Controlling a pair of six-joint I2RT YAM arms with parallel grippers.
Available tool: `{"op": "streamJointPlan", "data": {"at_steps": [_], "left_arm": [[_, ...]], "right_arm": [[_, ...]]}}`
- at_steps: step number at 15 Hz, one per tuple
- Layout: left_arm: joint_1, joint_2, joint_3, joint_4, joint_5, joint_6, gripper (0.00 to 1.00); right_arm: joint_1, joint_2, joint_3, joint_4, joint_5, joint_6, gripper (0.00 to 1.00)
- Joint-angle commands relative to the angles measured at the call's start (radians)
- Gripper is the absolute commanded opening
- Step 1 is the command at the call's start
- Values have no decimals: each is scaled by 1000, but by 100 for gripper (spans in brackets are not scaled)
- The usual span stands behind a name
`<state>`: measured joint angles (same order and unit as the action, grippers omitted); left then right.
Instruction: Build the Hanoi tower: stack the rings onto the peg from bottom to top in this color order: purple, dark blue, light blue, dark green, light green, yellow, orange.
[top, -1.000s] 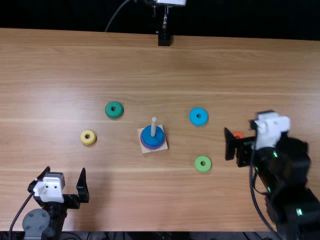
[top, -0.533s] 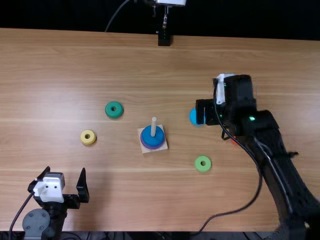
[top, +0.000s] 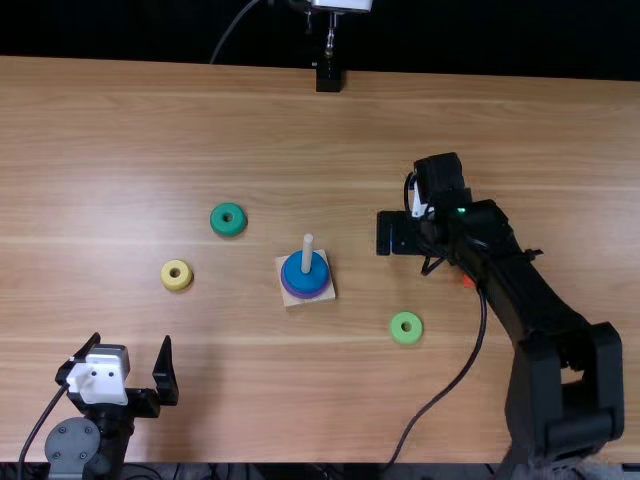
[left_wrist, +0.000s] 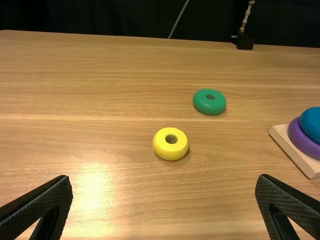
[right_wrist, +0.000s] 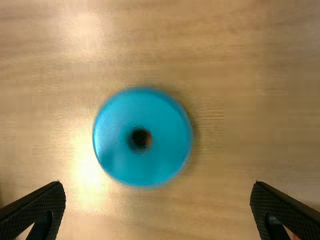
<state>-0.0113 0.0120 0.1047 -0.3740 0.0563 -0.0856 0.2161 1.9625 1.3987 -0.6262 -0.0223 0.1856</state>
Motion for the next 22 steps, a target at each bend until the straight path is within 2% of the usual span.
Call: {"op": "streamJointPlan", "data": {"at_steps": [1,5,15,16,17,18,19,21,22], "left_arm": [[10,-12,-105,-79,8,-5,100],[13,-12,-105,-79,8,-5,100],[10,-12,-105,-79,8,-5,100],[10,-12,-105,-79,8,-5,100],[10,-12,-105,-79,8,-5,100],[13,-12,-105,-79,8,-5,100],[13,-12,-105,-79,8,-5,100],[10,-12,-105,-79,8,-5,100],[10,-12,-105,-79,8,-5,100]], "right_arm": [[11,58,46,3,-3,10,100],[9,90,66,5,8,2,100],[11,168,140,-10,9,6,100],[9,168,140,-4,15,6,83],[9,168,140,1,43,6,47],[11,168,137,-1,66,2,27],[11,168,134,-4,76,0,17],[26,168,131,-14,78,0,0],[35,168,126,-14,79,0,0]]}}
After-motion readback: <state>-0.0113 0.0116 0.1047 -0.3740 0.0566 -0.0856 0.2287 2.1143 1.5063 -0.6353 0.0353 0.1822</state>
